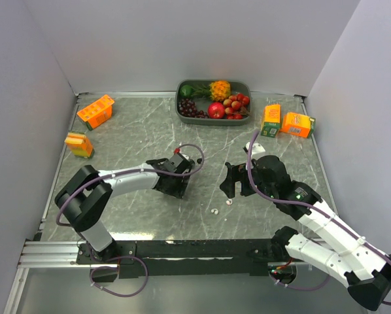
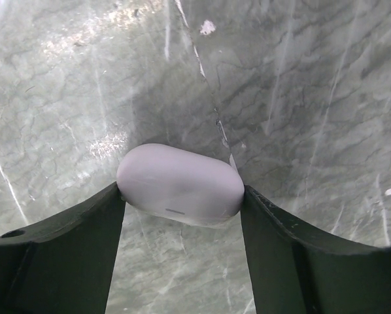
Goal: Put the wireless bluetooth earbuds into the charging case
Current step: Pick up the charging case at the center of the board.
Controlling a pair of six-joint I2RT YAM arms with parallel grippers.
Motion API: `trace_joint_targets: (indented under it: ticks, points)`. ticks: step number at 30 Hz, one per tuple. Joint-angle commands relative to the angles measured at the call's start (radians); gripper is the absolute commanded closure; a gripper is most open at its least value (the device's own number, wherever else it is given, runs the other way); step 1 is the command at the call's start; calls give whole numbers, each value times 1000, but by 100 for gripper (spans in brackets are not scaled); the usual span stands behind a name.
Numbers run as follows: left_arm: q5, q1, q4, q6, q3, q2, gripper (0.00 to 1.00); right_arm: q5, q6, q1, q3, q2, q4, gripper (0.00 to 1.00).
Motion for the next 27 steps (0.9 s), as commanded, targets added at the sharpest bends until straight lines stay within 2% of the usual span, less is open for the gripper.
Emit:
trace_joint_targets:
  ticks: [1, 3, 10, 14, 15, 17, 18, 20, 22, 27]
  points:
    - [-28, -5, 124, -62, -43, -81, 95, 19, 16, 8, 16, -18, 11, 0]
    - [-45, -10, 149, -59, -56, -116, 99, 23, 17, 8, 20, -21, 6, 1]
    - [-91, -22, 317, -56, -151, -260, 99, 52, 61, 9, 33, -25, 1, 1]
    - [-78, -25, 543, -62, -331, -412, 99, 46, 88, 8, 49, -6, 0, 0]
    - [-65, -27, 671, -59, -371, -481, 99, 36, 79, 9, 62, 0, -3, 0]
    - [-6, -37, 796, -27, -495, -544, 99, 15, 71, 8, 79, 9, -11, 0]
    - [16, -41, 966, -7, -540, -599, 99, -2, 63, 8, 94, 15, -12, 0]
    - [38, -71, 1101, 37, -643, -638, 99, -45, 51, 8, 106, 23, -14, 0]
    - [44, -105, 1204, 94, -677, -663, 99, -77, 31, 8, 126, 28, -12, 0]
    - [103, -165, 1282, 217, -706, -644, 99, -166, 8, 8, 186, 75, -32, 0]
